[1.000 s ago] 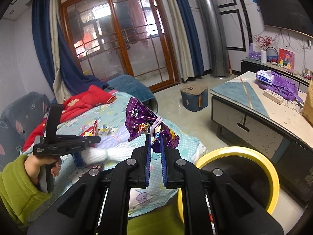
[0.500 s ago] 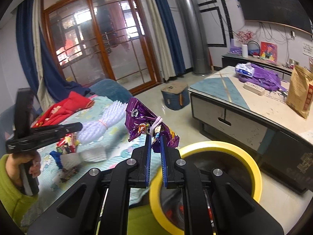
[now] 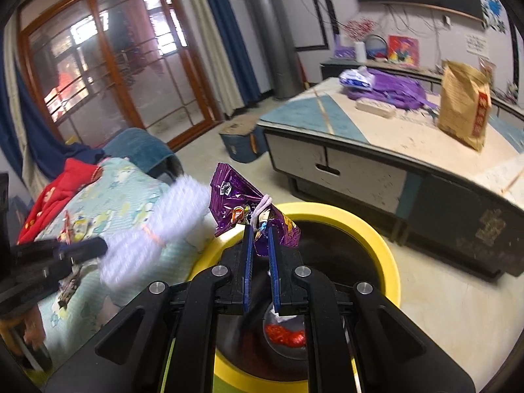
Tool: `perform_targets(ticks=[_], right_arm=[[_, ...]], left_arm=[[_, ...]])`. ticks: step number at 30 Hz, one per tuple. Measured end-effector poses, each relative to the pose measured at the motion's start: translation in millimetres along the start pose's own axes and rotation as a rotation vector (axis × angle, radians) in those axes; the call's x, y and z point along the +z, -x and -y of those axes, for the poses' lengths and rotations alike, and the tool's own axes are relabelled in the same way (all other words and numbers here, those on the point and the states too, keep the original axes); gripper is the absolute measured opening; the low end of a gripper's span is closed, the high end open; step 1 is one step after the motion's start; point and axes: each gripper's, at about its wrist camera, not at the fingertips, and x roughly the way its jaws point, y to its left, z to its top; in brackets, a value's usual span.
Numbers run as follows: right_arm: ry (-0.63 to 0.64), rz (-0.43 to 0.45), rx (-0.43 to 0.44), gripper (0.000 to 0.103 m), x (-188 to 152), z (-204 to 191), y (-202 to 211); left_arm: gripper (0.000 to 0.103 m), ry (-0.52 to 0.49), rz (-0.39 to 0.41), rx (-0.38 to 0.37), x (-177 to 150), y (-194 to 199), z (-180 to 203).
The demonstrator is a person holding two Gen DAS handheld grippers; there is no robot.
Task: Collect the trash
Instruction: 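Carry the purple wrapper over the bin with the right tool and open it, then move both open tools back over the bedspread trash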
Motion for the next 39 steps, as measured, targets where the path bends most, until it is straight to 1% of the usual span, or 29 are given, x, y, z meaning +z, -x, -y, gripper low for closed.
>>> perform_targets(ticks=[4,13,16,18,19,20,21,22,23,24,25,26,27,28,30,32,34,36,38,39], right_arm=[[-0.022,-0.017,-0.016,0.009,-4,11,-5],[-0.069,-0.094,-0.031,0.01,-14,31,-26],[-0.087,-0.117,-0.035,0.011,-16,37,-31],[-0.1,-0.128,-0.043,0.011,-17,41,-33],[-0.105,-0.131,-0.05,0.014,-18,42,-34],[-0.11,-0.133,-0.052,0.022,-17,43,-34],[-0.119,-0.13,-0.053,0.027,-17,45,-33],[-0.126,-0.124,-0.056,0.036,-17,45,-33],[-0.131,-0.12,-0.058,0.041,-17,46,-32],[-0.135,-0.117,-0.059,0.041,-16,47,-31],[-0.136,-0.116,-0.061,0.042,-15,47,-31],[-0.136,-0.113,-0.064,0.045,-15,47,-30],[-0.135,-0.109,-0.064,0.047,-14,47,-29],[-0.135,-0.106,-0.065,0.051,-14,46,-28],[-0.127,-0.096,-0.069,0.053,-13,43,-25],[-0.12,-0.087,-0.073,0.059,-12,39,-22],[-0.108,-0.071,-0.071,0.061,-10,33,-17],[-0.084,-0.051,-0.065,0.065,-7,24,-11],[-0.064,-0.031,-0.06,0.071,-5,16,-5],[-0.057,-0.023,-0.058,0.072,-4,13,-3]], left_arm=[[0.003,-0.033,-0.043,-0.021,-6,-20,16],[0.004,-0.081,-0.115,-0.07,-22,-51,39],[0.004,-0.089,-0.128,-0.085,-25,-57,43],[0.005,-0.093,-0.116,-0.077,-27,-59,44],[0.012,-0.091,-0.107,-0.07,-27,-58,45],[0.027,-0.086,-0.101,-0.067,-27,-58,44],[0.034,-0.076,-0.101,-0.066,-27,-58,42],[0.045,-0.063,-0.104,-0.066,-27,-58,39],[0.048,-0.054,-0.1,-0.061,-27,-57,36],[0.049,-0.047,-0.096,-0.056,-27,-56,34],[0.055,-0.041,-0.094,-0.05,-27,-55,33],[0.068,-0.03,-0.088,-0.041,-27,-52,30],[0.076,-0.019,-0.078,-0.029,-26,-49,27],[0.092,-0.013,-0.07,-0.017,-26,-46,26],[0.093,-0.006,-0.049,0.009,-23,-39,23],[0.093,0.005,-0.039,0.037,-22,-31,19],[0.093,0.02,-0.028,0.058,-22,-25,13],[0.093,0.041,-0.016,0.063,-22,-18,7],[0.093,0.061,0.0,0.073,-22,-10,2],[0.093,0.064,0.006,0.081,-22,-7,1]])
